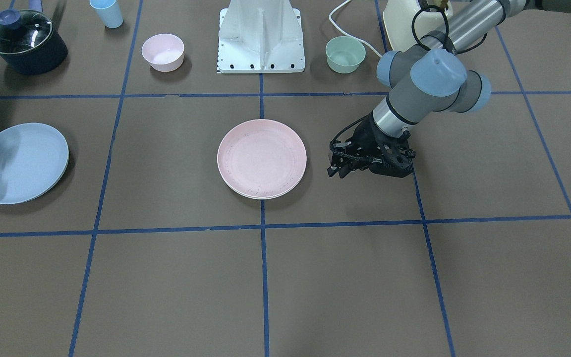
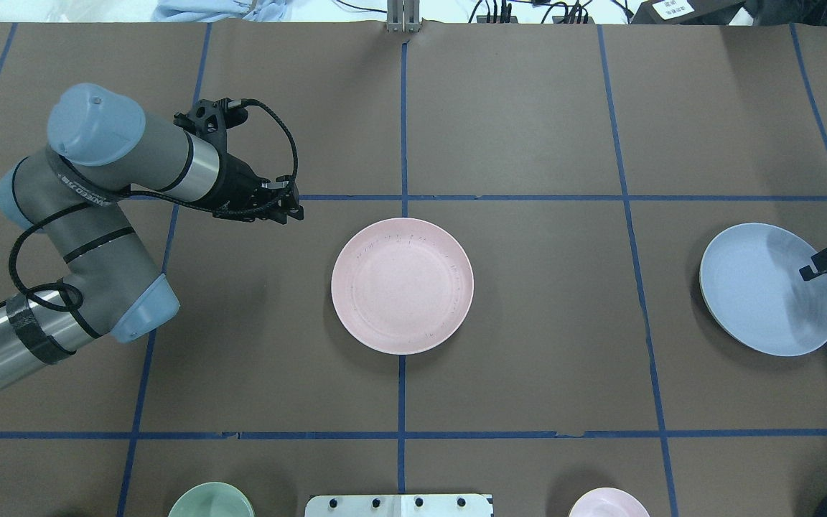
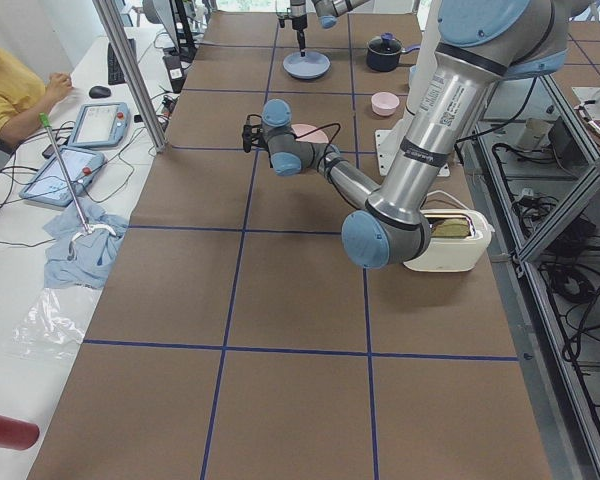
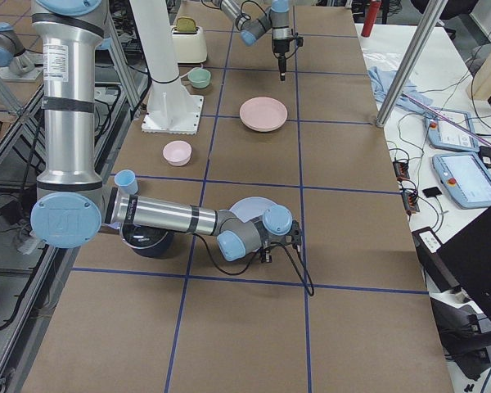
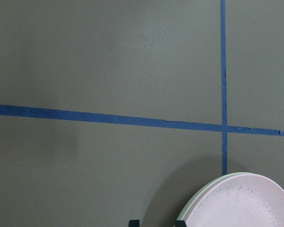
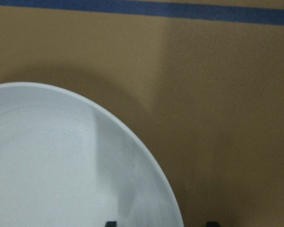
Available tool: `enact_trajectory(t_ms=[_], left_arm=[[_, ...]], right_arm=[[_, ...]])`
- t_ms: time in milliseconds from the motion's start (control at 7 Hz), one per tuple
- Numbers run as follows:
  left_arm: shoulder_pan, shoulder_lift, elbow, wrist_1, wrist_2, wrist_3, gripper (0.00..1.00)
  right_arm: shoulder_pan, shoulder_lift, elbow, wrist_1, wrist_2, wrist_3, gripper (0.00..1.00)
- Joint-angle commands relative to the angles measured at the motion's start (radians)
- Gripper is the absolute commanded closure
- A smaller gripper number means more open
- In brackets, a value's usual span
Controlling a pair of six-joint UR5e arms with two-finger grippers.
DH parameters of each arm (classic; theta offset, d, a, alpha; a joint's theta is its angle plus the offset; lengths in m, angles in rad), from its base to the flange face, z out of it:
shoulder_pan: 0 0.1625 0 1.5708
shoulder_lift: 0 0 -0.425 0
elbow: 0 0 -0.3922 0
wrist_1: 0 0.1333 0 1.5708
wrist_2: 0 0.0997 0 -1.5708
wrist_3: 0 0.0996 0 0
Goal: Stack three plates with pink and blue
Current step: 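Grasp the rim of the light blue plate with the right gripper, then carry the light blue plate with the right gripper onto the pink plate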
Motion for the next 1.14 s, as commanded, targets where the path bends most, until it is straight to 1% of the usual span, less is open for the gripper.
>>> enact_trajectory(t_ms=[0, 143, 286, 429, 571, 714, 857, 1000], left_arm=[[0.000, 0.001, 0.000, 0.001, -0.002, 0.000, 0.62], [0.000, 0.001, 0.000, 0.001, -0.002, 0.000, 0.62], [0.000, 0.001, 0.000, 0.001, 0.000, 0.000, 0.62], [-0.002, 0.001, 0.000, 0.001, 0.000, 0.000, 0.62], [-0.002, 0.001, -0.002, 0.001, -0.002, 0.000, 0.62], [-0.002, 0.001, -0.002, 0.001, -0.002, 0.000, 0.62], [-0.003, 0.001, -0.002, 0.001, -0.002, 0.000, 0.62], [-0.008, 0.004, -0.002, 0.001, -0.002, 0.002, 0.62]], right_arm=[[-0.002, 0.000, -0.001, 0.000, 0.001, 0.000, 0.76], [-0.002, 0.000, -0.001, 0.000, 0.001, -0.002, 0.98], [-0.002, 0.002, 0.010, 0.000, 0.001, 0.001, 1.00], [0.000, 0.005, 0.048, 0.000, 0.005, 0.009, 1.00], [0.000, 0.005, 0.088, 0.000, 0.010, 0.058, 1.00], [0.000, 0.005, 0.114, 0.000, 0.043, 0.078, 1.00], [0.000, 0.006, 0.155, 0.000, 0.078, 0.131, 1.00], [-0.009, 0.032, 0.212, 0.002, 0.080, 0.253, 1.00]])
